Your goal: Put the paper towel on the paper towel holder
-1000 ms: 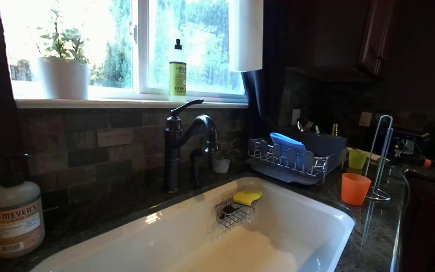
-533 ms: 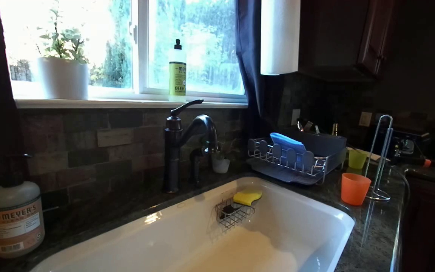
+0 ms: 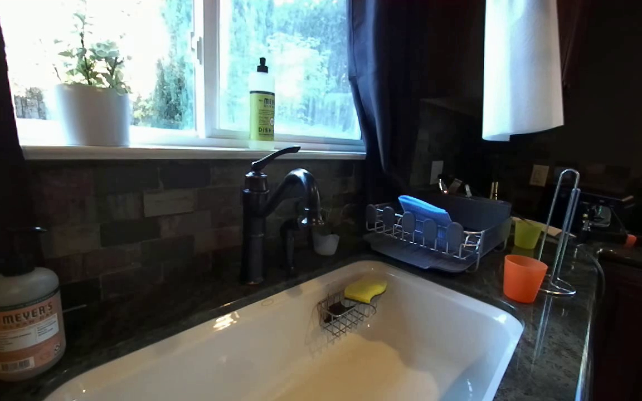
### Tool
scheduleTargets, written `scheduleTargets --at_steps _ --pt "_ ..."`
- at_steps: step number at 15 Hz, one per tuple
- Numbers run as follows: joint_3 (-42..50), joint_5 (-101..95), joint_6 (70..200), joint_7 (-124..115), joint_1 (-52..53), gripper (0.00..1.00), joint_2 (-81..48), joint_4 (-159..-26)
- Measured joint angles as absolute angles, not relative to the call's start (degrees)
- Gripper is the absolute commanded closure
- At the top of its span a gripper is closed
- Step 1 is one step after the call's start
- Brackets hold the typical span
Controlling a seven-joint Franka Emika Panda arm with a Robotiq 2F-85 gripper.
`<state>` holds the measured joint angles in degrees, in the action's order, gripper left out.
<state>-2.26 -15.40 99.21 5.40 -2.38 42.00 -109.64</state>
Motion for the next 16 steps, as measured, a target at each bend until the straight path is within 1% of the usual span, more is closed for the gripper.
scheduleTargets --at_steps 2,3,8,16 --pt "-2.0 -16.8 98.0 5.3 -3.6 0.89 43.5 -109.6" --pt "-2.0 -16.9 97.8 5.3 -3.7 0.97 44.0 -109.6" --pt "-1.5 -17.0 97.4 4.8 -3.9 0.97 43.8 -109.5" --pt "1.6 -19.0 93.9 2.3 -7.2 0.97 44.5 -109.5"
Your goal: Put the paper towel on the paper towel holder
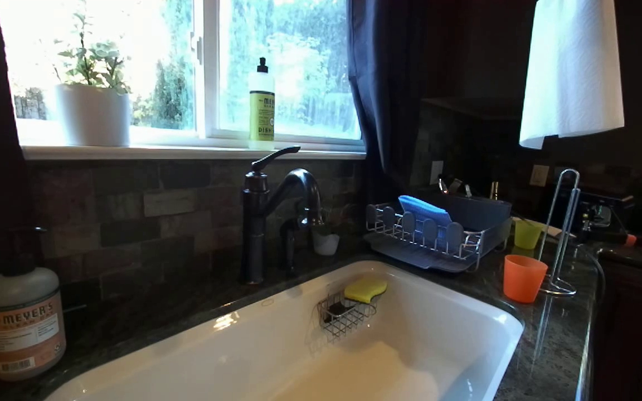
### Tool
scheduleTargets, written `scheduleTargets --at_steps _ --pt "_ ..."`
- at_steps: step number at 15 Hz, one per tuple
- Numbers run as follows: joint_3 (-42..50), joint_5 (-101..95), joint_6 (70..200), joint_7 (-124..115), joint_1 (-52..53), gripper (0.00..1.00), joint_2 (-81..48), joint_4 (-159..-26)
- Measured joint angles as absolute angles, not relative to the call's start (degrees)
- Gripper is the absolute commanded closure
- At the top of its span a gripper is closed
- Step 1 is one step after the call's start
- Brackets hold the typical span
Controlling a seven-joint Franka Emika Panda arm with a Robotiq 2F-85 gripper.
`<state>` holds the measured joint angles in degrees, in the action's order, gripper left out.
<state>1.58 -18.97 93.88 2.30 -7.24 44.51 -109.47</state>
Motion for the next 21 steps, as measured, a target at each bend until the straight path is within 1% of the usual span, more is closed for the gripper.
scheduleTargets --at_steps 9,14,21 --pt "4.6 -24.2 94.3 2.3 -10.1 0.97 44.7 -109.6" --pt "6.6 -24.2 100.3 2.5 -9.7 0.97 44.6 -111.0" --pt "7.7 -23.5 104.8 2.5 -9.6 0.97 44.9 -114.4"
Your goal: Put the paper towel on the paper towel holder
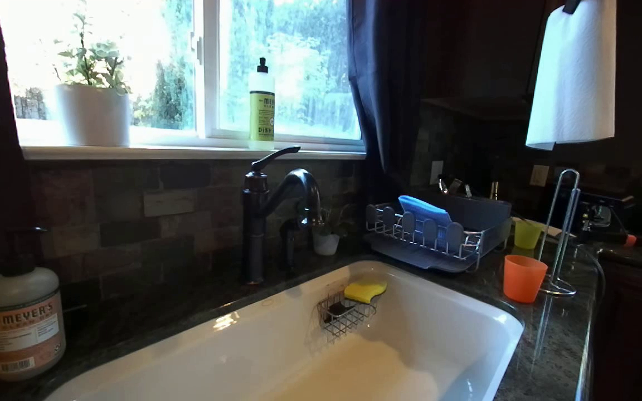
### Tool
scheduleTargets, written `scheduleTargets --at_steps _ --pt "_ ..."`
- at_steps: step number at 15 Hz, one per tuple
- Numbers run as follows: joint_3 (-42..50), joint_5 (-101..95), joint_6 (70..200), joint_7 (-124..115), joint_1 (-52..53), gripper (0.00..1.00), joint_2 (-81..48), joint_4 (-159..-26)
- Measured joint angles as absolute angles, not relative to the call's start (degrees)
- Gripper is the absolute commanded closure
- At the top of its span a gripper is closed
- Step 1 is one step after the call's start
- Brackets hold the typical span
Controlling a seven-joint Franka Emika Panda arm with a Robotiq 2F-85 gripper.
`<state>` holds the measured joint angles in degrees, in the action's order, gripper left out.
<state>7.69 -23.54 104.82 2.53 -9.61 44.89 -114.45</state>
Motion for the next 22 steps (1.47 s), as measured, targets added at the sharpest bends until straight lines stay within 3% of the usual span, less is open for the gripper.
scheduleTargets --at_steps 22 --pt "9.0 -22.8 112.3 1.1 -10.1 0.97 48.2 -123.9"
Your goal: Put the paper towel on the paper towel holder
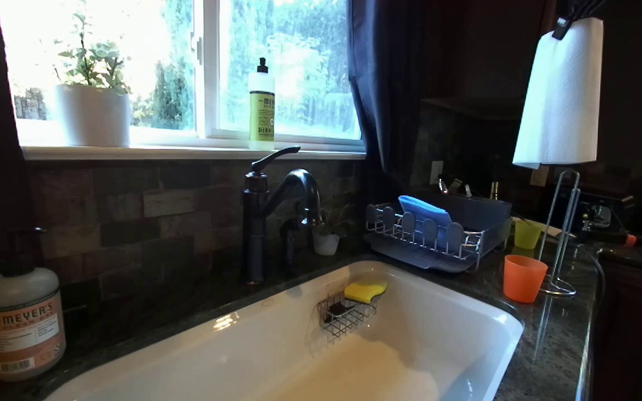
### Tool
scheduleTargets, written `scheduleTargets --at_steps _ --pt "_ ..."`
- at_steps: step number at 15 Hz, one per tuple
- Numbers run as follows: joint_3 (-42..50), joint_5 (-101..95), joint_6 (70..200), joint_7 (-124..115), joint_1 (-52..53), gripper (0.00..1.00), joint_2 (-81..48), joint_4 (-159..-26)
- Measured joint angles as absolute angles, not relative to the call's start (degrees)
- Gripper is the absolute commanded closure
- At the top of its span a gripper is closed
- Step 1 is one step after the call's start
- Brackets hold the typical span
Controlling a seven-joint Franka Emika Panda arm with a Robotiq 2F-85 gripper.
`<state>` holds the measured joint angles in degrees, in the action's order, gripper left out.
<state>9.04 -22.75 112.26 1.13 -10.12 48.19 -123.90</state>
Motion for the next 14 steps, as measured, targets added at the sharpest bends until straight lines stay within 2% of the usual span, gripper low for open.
scheduleTargets --at_steps 14 --pt "9.6 -22.8 113.6 0.2 -11.8 0.97 49.8 -126.6"
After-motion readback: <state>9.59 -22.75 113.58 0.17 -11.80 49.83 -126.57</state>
